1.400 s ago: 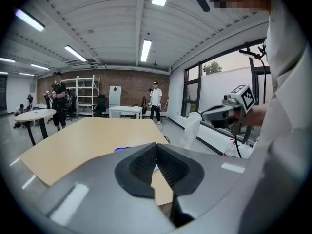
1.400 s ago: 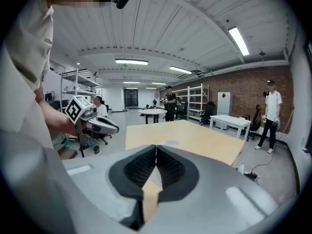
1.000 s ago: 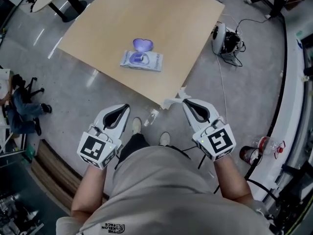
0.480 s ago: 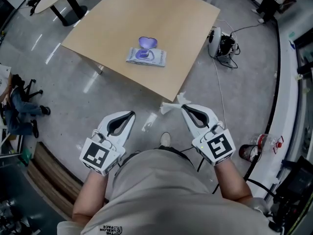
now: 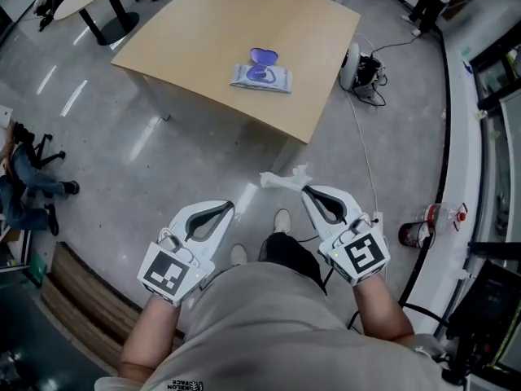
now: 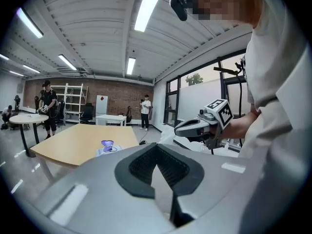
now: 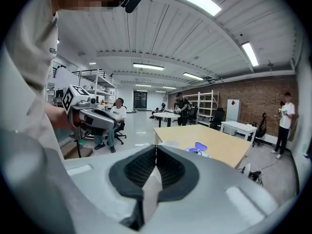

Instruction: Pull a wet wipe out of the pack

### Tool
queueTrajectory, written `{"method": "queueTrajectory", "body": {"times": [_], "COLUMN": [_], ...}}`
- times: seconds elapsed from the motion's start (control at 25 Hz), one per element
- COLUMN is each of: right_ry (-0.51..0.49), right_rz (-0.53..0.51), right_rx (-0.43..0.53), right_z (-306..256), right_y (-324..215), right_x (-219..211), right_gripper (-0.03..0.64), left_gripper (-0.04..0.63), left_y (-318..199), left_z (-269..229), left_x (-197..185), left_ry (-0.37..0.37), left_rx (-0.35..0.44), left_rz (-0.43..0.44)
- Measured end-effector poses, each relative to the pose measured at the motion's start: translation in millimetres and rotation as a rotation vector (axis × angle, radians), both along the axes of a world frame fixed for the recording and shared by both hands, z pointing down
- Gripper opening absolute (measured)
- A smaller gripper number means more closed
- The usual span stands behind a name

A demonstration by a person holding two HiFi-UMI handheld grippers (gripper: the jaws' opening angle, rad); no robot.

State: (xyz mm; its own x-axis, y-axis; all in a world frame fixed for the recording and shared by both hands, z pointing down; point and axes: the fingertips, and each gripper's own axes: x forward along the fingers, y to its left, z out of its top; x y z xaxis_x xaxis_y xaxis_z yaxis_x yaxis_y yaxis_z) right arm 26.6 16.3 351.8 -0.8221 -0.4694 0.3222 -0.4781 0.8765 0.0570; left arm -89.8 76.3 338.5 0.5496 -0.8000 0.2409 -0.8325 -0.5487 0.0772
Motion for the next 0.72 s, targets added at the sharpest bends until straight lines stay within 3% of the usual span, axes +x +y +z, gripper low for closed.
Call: {"method": "queueTrajectory", "body": {"times": [0.12, 0.32, 0.72], "right_ry": [-0.004, 0.023, 0.022], "right_rz": [0.021, 0.001, -0.027], "right_rx": [-0.021, -0.036, 0.022], "right_z": [4.1, 2.0, -25.6], "right_y": [37.8, 58.8, 136.0], "right_x": [-11.8, -20.7, 20.2], "right_gripper": [0.005, 0.005, 0.005], "left_gripper": [0.006, 0.006, 0.006], "left_y": [28.6, 34.7, 108.4], "left_z": [4.4, 7.3, -18.6], "left_x": [-15.7, -27.6, 25.1], "left_ry": [0.019, 0.034, 0.039], "left_rx": [-0.013, 0.008, 0.023], "left_rz": [0.008, 0.010, 0.025]}}
